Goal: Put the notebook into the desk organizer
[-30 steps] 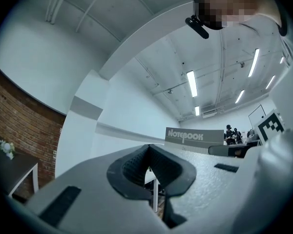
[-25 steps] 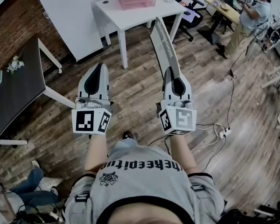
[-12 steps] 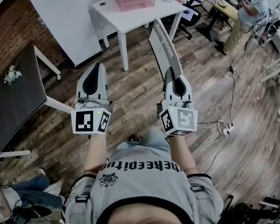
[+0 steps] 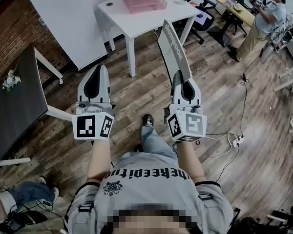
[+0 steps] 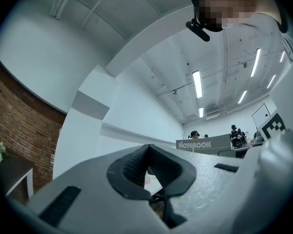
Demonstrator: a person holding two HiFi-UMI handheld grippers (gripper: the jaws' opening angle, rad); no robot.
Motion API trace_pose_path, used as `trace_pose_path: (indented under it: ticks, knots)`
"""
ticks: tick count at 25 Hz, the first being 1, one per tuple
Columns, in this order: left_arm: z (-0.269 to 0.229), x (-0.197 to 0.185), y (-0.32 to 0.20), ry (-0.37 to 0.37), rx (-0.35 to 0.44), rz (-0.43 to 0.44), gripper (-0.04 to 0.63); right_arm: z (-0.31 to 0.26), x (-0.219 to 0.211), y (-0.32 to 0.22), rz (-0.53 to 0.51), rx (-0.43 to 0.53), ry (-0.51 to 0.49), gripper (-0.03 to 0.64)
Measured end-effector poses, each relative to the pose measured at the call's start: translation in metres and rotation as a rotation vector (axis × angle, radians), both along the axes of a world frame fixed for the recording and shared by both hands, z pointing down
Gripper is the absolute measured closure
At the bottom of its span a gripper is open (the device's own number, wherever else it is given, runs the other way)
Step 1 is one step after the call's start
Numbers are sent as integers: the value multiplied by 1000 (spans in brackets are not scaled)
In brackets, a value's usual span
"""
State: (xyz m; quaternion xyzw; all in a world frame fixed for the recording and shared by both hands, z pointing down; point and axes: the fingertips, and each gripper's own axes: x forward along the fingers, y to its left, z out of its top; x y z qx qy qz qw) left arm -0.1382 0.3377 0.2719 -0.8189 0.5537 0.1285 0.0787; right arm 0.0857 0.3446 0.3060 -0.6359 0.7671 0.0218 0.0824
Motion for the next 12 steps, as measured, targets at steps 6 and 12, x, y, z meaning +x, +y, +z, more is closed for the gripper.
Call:
trace_pose_path:
  ticks: [6,12]
  knots:
    - [-5,1,-67,-3,5,-27,592,-4,6,-73,-14,10,-12,607]
    - [-17,15,-132,-8,18,-49,592,-18,19,-145,-38,28,-14,607]
